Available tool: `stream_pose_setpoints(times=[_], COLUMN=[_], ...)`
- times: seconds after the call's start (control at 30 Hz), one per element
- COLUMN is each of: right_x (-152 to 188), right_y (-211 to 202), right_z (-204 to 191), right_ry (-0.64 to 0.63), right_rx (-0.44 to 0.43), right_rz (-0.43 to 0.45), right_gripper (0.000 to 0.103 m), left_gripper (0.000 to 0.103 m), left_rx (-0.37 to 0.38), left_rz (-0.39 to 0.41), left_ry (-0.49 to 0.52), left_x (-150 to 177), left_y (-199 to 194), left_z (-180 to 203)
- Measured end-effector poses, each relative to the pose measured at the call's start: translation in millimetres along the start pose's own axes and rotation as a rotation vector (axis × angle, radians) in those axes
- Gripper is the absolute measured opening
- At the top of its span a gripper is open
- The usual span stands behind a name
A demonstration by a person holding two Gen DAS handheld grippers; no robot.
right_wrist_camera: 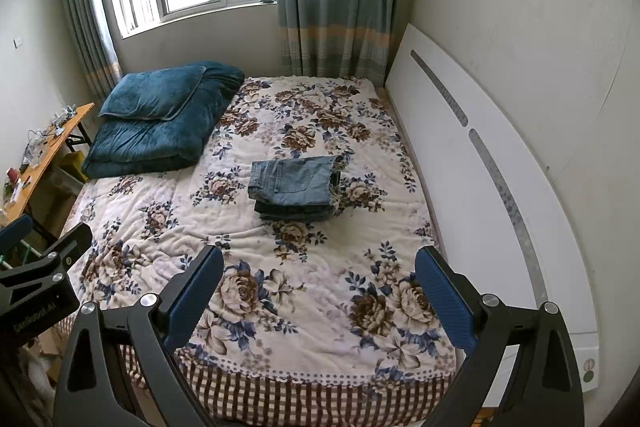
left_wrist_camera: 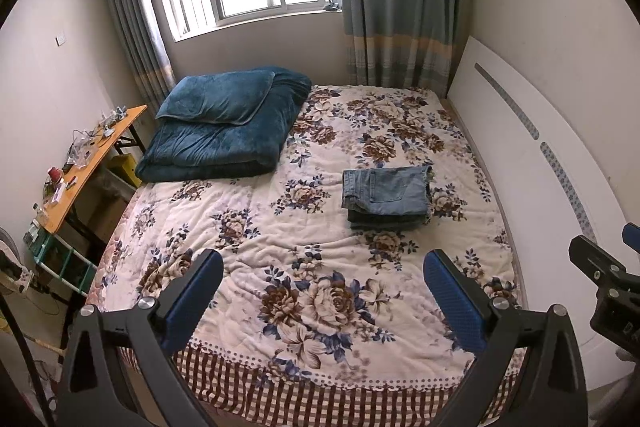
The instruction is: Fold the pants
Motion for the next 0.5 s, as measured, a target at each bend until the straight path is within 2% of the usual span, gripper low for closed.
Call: stream_pose_setpoints(times=[0.5], right_x=[9.1], right_y=[-0.8], right_z=[-0.2], right_ry=[0.007], right_rx=[-0.013], right_rz=[-0.009], right_gripper=[0.099], left_gripper=[0.103], left_rx=[0.004], left_rz=[0.002], left_ry=[0.008], left_x=[-3.2], left_y=[-1.9], left_z=[8.7])
Point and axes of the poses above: each gripper's, at about its wrist camera, not at the fingertips, and y roughly the way its jaws point, z to its right, x to its underside, the point moved 7 cm from there along y, roughly the way its jaws point, and after that the axes turned 1 degree about x, right-handed, at the moved point
